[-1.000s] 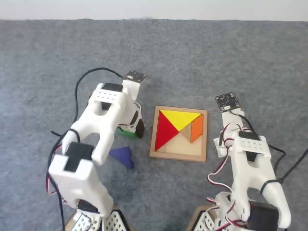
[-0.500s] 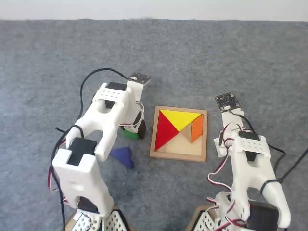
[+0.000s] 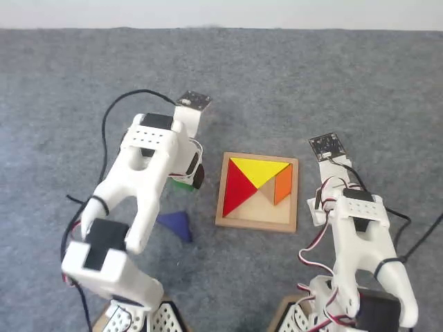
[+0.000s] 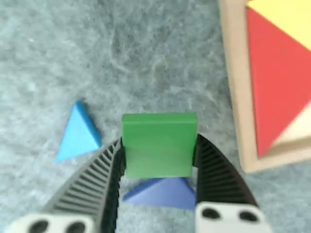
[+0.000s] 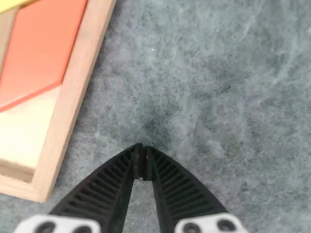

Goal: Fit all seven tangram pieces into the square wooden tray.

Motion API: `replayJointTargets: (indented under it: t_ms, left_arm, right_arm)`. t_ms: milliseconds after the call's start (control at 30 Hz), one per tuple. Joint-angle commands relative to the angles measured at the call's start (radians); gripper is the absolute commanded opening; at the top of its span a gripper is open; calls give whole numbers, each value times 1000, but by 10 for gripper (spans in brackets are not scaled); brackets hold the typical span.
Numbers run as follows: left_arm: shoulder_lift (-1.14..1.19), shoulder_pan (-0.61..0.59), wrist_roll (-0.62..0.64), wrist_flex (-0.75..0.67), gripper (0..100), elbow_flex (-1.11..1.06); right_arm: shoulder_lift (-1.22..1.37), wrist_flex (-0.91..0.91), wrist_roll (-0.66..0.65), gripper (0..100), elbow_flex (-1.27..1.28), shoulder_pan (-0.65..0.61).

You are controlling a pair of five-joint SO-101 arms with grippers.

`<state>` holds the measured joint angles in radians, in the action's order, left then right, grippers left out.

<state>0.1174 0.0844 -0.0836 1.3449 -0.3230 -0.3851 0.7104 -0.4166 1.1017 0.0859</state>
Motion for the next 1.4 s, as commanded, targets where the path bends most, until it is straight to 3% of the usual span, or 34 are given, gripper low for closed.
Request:
replayJointTargets:
  t_ms: [0, 133, 300, 600, 800, 1033, 1367]
  left_arm:
    - [-158, 38, -11, 74, 84, 10]
    - [-199, 187, -18, 75, 84, 7]
    - [-161, 416, -25, -25, 84, -38]
    - [23, 566, -2, -207, 84, -44]
    - [95, 572, 38, -227, 91, -30]
    - [101, 571, 41, -227, 217, 5]
    - [106, 477, 12, -222, 221, 58]
  right_arm:
    - [1, -13, -8, 8, -52, 5]
    - [1, -13, -8, 8, -52, 5]
    - [1, -13, -8, 8, -52, 12]
    - [1, -13, -8, 8, -52, 10]
    - [1, -13, -8, 8, -52, 8]
    - [1, -13, -8, 8, -52, 8]
    - [1, -13, -9, 8, -52, 5]
